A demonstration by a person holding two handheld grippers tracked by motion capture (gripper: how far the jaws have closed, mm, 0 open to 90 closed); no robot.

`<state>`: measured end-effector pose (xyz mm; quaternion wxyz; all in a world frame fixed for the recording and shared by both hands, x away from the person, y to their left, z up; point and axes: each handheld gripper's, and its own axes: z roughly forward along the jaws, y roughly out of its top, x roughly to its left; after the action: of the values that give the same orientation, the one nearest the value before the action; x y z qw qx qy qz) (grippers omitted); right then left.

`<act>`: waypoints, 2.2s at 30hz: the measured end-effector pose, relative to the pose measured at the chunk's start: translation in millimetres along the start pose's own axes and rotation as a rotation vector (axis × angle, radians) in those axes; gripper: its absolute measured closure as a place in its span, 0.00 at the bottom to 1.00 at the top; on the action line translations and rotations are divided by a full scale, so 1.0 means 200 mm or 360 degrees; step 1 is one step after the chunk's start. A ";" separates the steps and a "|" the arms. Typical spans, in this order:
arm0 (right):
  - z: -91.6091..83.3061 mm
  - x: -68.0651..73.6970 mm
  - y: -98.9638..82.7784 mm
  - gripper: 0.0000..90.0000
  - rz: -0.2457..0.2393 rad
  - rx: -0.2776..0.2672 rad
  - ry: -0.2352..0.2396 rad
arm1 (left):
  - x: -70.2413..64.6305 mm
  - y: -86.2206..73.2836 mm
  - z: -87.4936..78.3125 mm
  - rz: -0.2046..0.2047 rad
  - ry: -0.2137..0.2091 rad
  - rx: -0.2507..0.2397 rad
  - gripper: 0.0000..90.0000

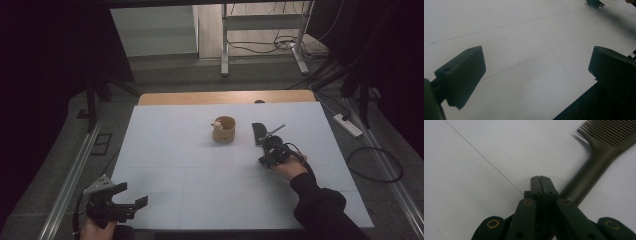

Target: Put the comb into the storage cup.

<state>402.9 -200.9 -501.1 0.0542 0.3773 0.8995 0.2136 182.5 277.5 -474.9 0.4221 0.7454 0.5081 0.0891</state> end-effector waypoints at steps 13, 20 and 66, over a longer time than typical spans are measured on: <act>-0.04 -0.06 -0.07 0.99 0.0072 -0.0008 -0.0023 | 0.00 0.00 0.00 -0.0003 0.0002 0.0003 0.02; -0.07 -0.10 -0.10 0.99 0.0079 -0.0024 -0.0045 | 0.00 0.00 0.00 -0.0003 0.0003 0.0004 0.02; -0.20 -0.08 -0.01 0.19 0.0056 -0.0172 -0.0185 | 0.00 0.00 0.01 0.0002 0.0006 0.0014 0.02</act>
<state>403.6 -226.8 -467.3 0.1229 0.4014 0.8752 0.2404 183.6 276.4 -475.0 0.4177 0.7475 0.5088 0.0886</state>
